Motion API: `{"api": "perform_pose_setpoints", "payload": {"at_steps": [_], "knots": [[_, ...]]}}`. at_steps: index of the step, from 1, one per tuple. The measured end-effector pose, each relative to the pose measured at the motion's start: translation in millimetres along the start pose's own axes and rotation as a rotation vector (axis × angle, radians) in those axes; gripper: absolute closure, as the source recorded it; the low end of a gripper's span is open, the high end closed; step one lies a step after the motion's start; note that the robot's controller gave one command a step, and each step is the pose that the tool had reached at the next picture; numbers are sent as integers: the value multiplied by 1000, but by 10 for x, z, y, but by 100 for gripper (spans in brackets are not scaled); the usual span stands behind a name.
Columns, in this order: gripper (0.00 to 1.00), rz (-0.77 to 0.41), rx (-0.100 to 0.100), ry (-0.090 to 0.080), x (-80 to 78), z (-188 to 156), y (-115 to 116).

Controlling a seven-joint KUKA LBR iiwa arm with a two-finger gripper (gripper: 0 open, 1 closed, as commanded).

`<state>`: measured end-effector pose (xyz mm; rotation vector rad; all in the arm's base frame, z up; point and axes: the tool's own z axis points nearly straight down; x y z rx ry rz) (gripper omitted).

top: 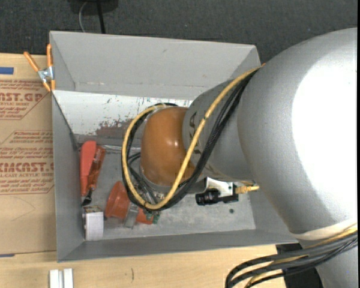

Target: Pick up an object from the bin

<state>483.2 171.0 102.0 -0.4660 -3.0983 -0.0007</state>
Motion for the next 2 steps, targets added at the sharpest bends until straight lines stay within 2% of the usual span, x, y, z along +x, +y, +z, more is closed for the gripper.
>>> {"api": "perform_pose_setpoints", "payload": {"at_steps": [2], "knots": [[100,0,-2,-3,-6,-182,6]]}}
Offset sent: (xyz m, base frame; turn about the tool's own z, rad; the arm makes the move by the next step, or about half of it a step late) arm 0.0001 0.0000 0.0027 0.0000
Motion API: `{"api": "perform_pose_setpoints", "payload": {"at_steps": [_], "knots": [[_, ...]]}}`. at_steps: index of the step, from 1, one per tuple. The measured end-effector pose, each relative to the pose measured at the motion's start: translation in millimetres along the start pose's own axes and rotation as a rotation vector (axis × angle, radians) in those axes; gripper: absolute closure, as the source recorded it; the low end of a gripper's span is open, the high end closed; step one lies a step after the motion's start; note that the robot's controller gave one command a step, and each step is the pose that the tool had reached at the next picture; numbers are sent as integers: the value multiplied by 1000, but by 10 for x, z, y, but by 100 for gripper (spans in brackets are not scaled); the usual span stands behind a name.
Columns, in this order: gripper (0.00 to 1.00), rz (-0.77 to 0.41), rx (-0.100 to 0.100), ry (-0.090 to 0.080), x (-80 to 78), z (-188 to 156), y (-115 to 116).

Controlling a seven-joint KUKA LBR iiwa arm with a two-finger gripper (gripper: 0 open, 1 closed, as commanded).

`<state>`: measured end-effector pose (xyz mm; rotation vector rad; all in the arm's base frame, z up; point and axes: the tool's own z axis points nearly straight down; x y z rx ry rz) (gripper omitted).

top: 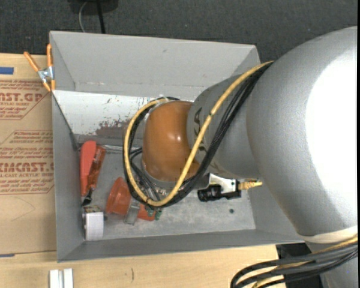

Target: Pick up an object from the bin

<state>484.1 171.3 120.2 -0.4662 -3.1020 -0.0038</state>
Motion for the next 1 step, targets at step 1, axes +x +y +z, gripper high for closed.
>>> {"api": "perform_pose_setpoints", "payload": {"at_steps": [1], "knots": [[100,0,1,2,3,-43,-2]]}}
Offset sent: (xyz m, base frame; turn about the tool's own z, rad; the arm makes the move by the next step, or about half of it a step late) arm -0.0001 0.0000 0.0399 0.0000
